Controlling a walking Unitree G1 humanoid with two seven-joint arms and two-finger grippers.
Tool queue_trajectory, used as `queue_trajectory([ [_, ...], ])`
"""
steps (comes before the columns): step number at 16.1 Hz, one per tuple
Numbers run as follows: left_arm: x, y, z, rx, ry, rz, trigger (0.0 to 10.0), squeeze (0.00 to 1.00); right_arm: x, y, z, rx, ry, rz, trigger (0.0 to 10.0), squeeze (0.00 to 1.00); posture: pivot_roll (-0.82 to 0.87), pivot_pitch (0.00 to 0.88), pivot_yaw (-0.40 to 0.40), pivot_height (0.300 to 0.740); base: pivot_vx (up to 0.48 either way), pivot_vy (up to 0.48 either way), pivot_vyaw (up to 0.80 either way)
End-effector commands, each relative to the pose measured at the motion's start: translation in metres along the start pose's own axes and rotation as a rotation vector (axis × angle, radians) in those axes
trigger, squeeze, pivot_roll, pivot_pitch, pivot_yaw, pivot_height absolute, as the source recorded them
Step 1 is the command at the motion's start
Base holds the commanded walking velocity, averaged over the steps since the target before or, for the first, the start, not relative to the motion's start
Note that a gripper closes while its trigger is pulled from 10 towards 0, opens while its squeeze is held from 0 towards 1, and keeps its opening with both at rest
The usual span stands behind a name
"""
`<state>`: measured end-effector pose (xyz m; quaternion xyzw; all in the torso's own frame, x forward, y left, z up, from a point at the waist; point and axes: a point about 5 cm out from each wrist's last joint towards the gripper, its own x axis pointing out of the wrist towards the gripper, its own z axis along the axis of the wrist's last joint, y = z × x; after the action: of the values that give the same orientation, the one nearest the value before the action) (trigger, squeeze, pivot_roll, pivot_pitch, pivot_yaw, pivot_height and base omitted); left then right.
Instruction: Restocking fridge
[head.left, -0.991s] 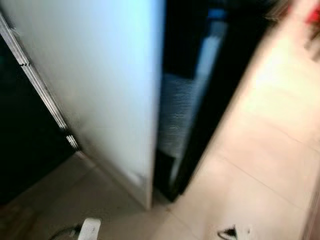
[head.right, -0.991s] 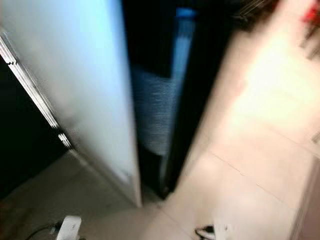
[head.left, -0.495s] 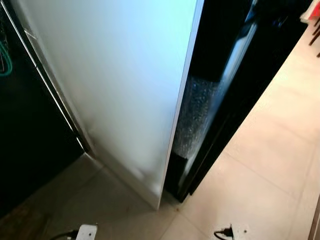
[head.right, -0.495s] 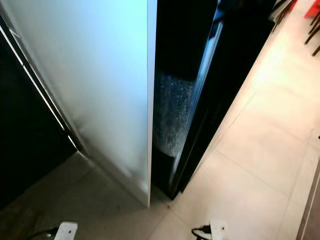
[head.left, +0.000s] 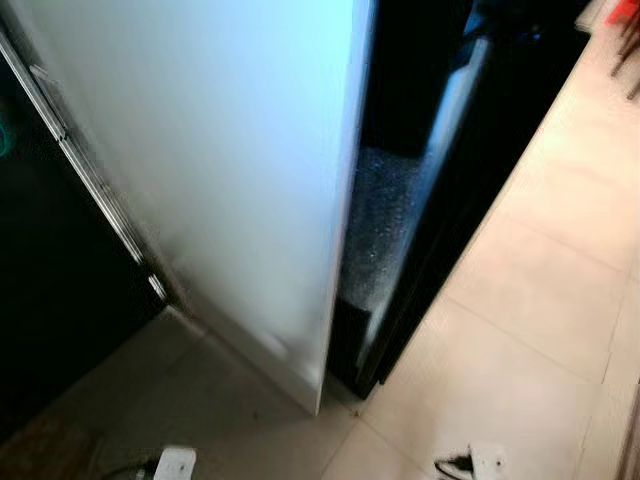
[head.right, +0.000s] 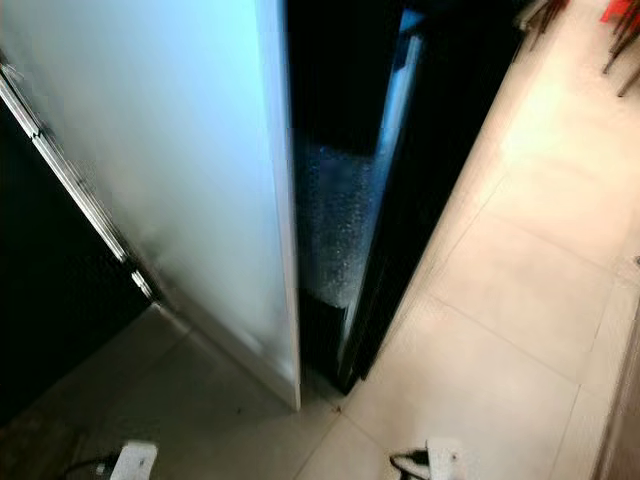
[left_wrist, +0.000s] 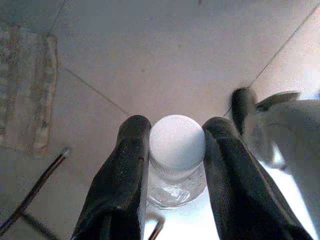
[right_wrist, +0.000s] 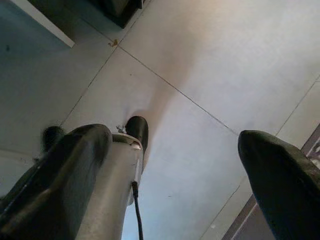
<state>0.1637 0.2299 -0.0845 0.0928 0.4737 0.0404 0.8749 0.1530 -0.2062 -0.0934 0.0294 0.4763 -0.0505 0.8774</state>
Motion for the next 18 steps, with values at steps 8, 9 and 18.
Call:
queue_trajectory([
  [8, -0.0017, -0.0060, -0.0118, 0.010, 0.047, -0.010, 10.0, 0.00, -0.0007, 0.0016, -0.0036, 0.046, -0.010, -0.025, 10.0, 0.00, 0.13, 0.096, -0.022, 0.740, 0.000, 0.184, 0.00],
  [9, -0.0016, -0.0051, -0.0115, 0.012, 0.047, -0.009, 10.0, 0.00, -0.0008, 0.0012, -0.0039, 0.053, -0.012, -0.033, 10.0, 0.00, 0.13, 0.095, -0.022, 0.740, 0.000, 0.000, 0.00],
  [18, -0.0032, -0.0093, -0.0180, 0.004, 0.052, -0.014, 10.0, 0.00, -0.0055, -0.0049, 0.0051, 0.204, -0.208, -0.156, 10.0, 0.00, 0.10, 0.085, -0.033, 0.740, 0.000, 0.000, 0.00],
])
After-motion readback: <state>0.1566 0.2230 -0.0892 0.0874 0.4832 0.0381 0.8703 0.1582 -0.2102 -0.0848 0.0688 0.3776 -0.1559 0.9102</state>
